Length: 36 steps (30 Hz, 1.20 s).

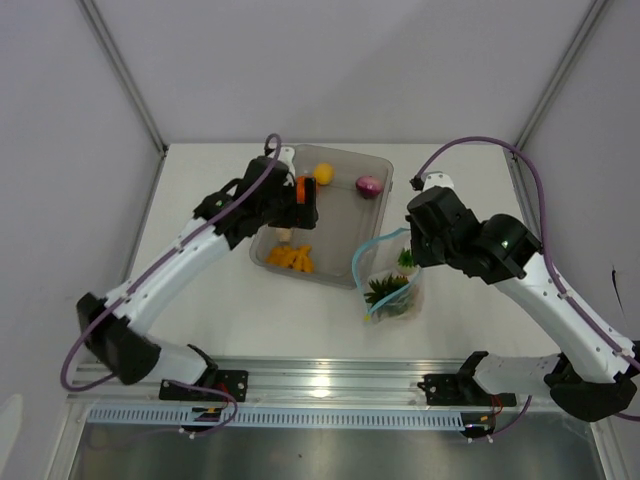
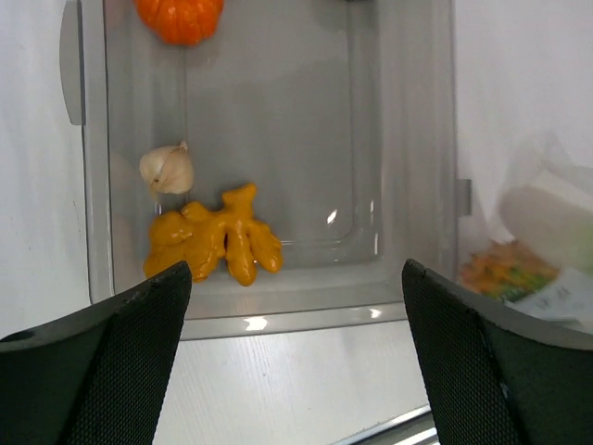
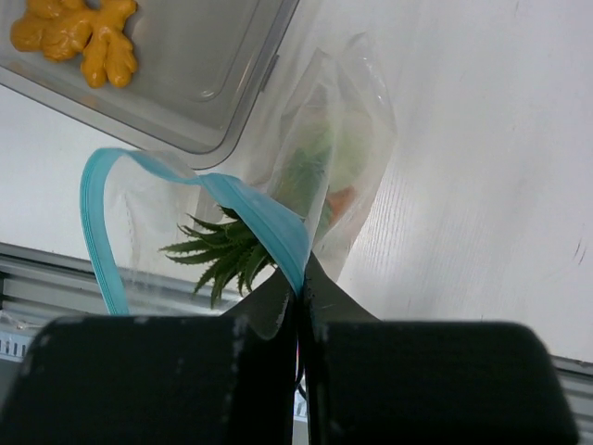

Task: Place the food in the zip-top bag and seal the zipper
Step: Pick up the fake vegetable from the bin.

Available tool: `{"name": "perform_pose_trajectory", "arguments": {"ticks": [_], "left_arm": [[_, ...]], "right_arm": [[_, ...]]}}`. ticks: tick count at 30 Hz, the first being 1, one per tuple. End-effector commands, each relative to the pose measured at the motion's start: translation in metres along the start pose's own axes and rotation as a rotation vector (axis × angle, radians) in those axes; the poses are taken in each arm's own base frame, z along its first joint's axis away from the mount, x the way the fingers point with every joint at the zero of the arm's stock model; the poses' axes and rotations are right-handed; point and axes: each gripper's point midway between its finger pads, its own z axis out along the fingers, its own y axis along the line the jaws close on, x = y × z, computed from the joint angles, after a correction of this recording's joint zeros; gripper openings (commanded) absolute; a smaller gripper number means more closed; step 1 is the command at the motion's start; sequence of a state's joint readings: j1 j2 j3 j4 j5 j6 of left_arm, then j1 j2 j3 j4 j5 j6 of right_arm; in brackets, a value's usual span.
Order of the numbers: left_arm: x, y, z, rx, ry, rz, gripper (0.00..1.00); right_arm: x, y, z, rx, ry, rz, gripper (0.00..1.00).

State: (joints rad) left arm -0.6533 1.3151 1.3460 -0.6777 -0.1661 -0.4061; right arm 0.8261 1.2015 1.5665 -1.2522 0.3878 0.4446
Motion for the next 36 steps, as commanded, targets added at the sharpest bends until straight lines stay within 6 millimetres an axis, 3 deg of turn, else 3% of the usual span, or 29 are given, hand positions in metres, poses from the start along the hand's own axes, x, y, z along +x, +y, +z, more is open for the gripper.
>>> {"name": "perform_pose_trajectory", "arguments": {"ticks": [1, 2, 3, 4, 9, 15, 17, 24, 36], "left_arm": [[-0.008, -0.003, 0.026, 0.016, 0.117, 0.031, 0.94], [0.012, 0.002, 0.050, -0.022, 0.215, 0.048, 0.95], [0.005, 0.000, 0.050, -0.031, 0.235, 0.056, 0.95], [0.020, 0.006, 0.068, -0.073, 0.304, 0.060, 0.95], [0.036, 0.007, 0.089, -0.128, 0.380, -0.014, 0.92], [0.044, -0.005, 0.102, -0.108, 0.430, -0.150, 0.93], [0.050, -0.019, 0.103, -0.043, 0.484, -0.232, 0.92], [0.074, 0.016, 0.111, -0.252, 0.540, -0.292, 0.90], [0.127, 0.038, 0.132, -0.408, 0.592, -0.347, 0.90]], "right_arm": [[-0.004, -0.008, -0.010, 0.017, -0.031, 0.038, 0.00], [-0.003, -0.008, -0.010, 0.015, -0.029, 0.042, 0.00], [-0.002, -0.008, -0.009, 0.018, -0.026, 0.045, 0.00], [-0.002, -0.008, -0.008, 0.017, -0.024, 0.044, 0.00], [0.001, -0.006, -0.005, 0.015, -0.015, 0.044, 0.00], [0.001, -0.004, -0.002, 0.009, -0.013, 0.045, 0.00], [0.001, -0.003, -0.002, 0.005, -0.013, 0.044, 0.00], [0.000, -0.002, -0.005, -0.006, -0.023, 0.055, 0.00], [0.001, 0.005, 0.000, -0.041, -0.022, 0.057, 0.00]]}}
